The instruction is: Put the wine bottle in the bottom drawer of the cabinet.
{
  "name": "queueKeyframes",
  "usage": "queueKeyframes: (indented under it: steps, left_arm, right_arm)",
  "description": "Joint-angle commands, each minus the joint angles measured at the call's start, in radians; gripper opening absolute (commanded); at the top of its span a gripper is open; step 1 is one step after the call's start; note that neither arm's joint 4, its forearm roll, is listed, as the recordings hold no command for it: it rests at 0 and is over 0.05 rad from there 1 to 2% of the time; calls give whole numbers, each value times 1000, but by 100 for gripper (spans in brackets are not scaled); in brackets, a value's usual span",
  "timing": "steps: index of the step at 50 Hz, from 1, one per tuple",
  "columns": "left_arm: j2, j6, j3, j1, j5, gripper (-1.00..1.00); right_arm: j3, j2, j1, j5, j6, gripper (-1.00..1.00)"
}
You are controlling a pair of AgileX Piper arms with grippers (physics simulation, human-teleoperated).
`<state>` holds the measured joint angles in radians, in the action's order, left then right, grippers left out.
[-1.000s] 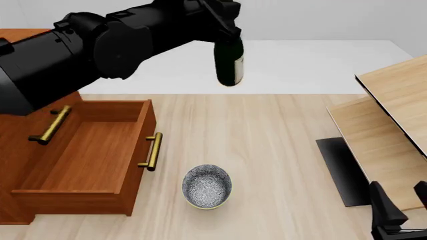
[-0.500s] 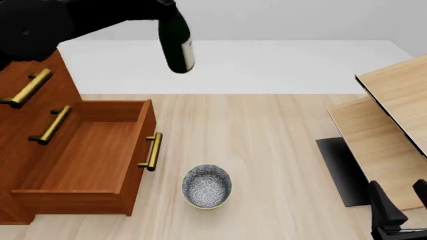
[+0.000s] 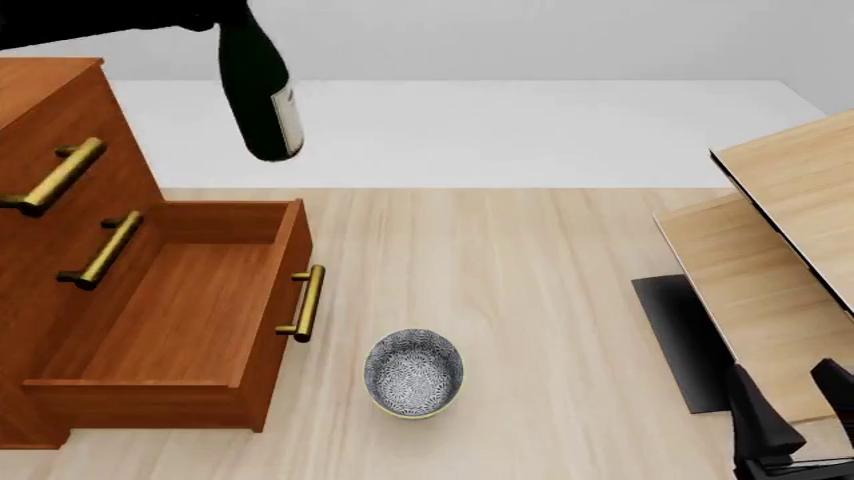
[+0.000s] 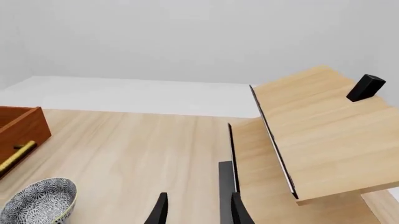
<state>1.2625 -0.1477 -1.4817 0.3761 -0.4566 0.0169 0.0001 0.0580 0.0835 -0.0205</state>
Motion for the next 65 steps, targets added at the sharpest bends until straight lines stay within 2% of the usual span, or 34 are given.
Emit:
queueKeyframes:
  steps: [1, 2, 9, 11, 17, 18, 20, 30, 32, 33, 34, 36, 38, 40, 41, 46, 47, 49, 65]
  left_arm:
    - [-24, 4, -42, -68, -142, -100]
    - [-25, 31, -39, -68, -151, -100]
    - [-20, 0, -25, -95, -206, -100]
    - [-15, 19, -39, -91, -228, -100]
    - [4, 15, -36, -87, -279, -100]
    - [11, 35, -39, -88, -290, -100]
    - [12, 6, -35, -116, -291, -100]
    - [36, 16, -56, -156, -325, -100]
    - [31, -30, -40, -162, -324, -100]
    - [32, -32, -36, -155, -329, -100]
    - [29, 0, -46, -162, -337, -100]
    - [25, -46, -37, -182, -339, -100]
    - [25, -14, -54, -179, -351, -100]
    - [21, -28, -53, -184, -354, -100]
    - [25, -7, -57, -191, -362, -100]
    - [13, -32, -20, -214, -349, -100]
    - [16, -6, -23, -221, -353, -100]
    - [11, -34, -2, -232, -346, -100]
    - [-35, -20, 89, -252, -325, -100]
  right_arm:
    - [-8, 0, 13, -17, 5, 100]
    - [-9, 0, 13, -17, 5, 100]
    - [-7, 0, 10, -13, 5, 100]
    - [-10, 0, 9, -14, 4, 100]
    - [-12, 0, 15, -15, 4, 100]
    - [-10, 0, 16, -15, 4, 100]
    - [-8, 0, 17, -15, 5, 100]
    - [-9, 0, 18, -15, 7, 100]
    - [-8, 0, 17, -13, 2, 100]
    - [-8, 0, 16, -13, 3, 100]
    - [-8, 0, 14, -13, 6, 100]
    - [-10, 0, 13, -14, 3, 100]
    - [-11, 0, 15, -15, 5, 100]
    - [-12, 0, 19, -14, 1, 100]
    - [-11, 0, 19, -15, 7, 100]
    - [-12, 0, 21, -13, -1, 100]
    - [-10, 0, 21, -14, 4, 100]
    - [-10, 0, 20, -13, -1, 100]
    - [-15, 0, 29, -15, 3, 100]
